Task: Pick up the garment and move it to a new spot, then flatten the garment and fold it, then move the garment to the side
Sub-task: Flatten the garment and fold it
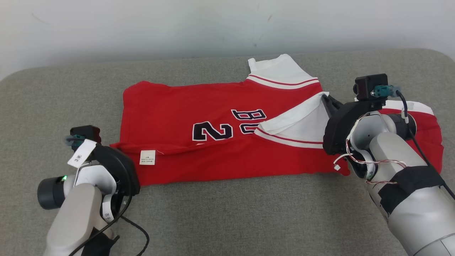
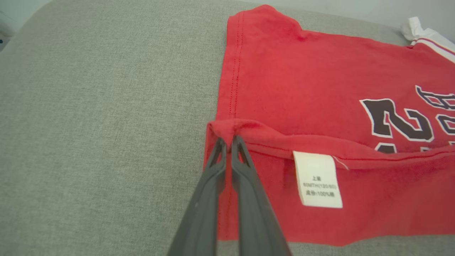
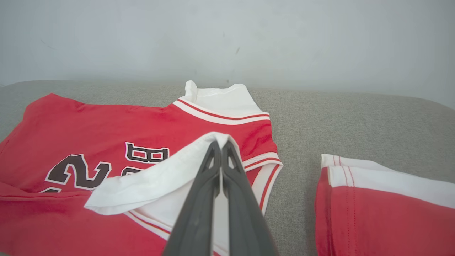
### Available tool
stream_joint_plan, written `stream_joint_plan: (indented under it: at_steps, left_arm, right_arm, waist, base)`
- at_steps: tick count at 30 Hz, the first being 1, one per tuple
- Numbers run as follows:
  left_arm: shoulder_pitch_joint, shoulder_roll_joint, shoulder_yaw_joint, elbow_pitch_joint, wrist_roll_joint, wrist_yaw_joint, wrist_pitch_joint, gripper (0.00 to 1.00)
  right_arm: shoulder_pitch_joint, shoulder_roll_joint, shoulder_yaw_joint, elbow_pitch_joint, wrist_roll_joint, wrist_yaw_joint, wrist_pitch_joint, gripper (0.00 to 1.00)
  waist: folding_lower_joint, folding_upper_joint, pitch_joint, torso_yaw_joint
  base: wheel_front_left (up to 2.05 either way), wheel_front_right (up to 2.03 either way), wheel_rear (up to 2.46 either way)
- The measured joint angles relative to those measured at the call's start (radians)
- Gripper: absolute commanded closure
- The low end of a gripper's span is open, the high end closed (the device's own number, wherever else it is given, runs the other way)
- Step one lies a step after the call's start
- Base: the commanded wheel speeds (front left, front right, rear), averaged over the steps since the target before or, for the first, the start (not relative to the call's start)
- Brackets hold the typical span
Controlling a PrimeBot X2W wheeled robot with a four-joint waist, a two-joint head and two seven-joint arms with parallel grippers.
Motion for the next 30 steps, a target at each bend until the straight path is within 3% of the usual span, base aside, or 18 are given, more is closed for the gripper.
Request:
stream_joint_plan:
  at_steps: [1,2,3,15,21,30]
  left_arm:
    - [-0.002,0.000,-0.001,0.008,0.001,0.000,-0.005,1.00]
    - [-0.011,0.000,-0.005,0.026,0.003,-0.008,-0.012,0.63]
    - [-0.016,0.001,-0.010,0.029,0.007,-0.016,-0.020,0.00]
    - [-0.051,0.029,-0.033,0.061,0.029,-0.053,-0.179,0.00]
    - [0.048,0.032,-0.069,0.083,0.036,-0.097,-0.219,0.00]
    - [0.129,0.049,-0.063,0.110,0.035,-0.096,-0.245,0.00]
  right_arm:
    - [-0.004,0.003,0.000,0.011,0.000,0.004,-0.006,1.00]
    - [-0.010,0.007,0.003,0.033,0.000,0.017,-0.017,0.14]
    - [-0.010,0.009,0.006,0.044,0.000,0.023,-0.021,0.00]
    - [-0.024,0.021,-0.010,0.080,0.005,0.081,-0.160,0.00]
    - [0.086,0.008,0.018,0.087,0.010,0.097,-0.162,0.00]
    - [0.233,-0.013,0.097,0.091,-0.033,0.113,-0.134,0.00]
  waist:
    - [0.0000,0.0000,0.001,0.000]
    - [-0.0001,0.0000,0.002,0.001]
    - [-0.0001,0.0000,0.002,0.002]
    - [-0.0002,-0.0001,-0.017,0.003]
    - [-0.0003,-0.0002,-0.056,0.002]
    - [-0.0003,-0.0002,-0.085,-0.031]
  base:
    - [0.00,0.00,0.00]
    - [0.00,0.00,0.00]
    - [0.00,0.00,0.00]
    - [0.00,0.00,0.00]
    - [0.00,0.00,0.00]
    - [0.00,0.00,0.00]
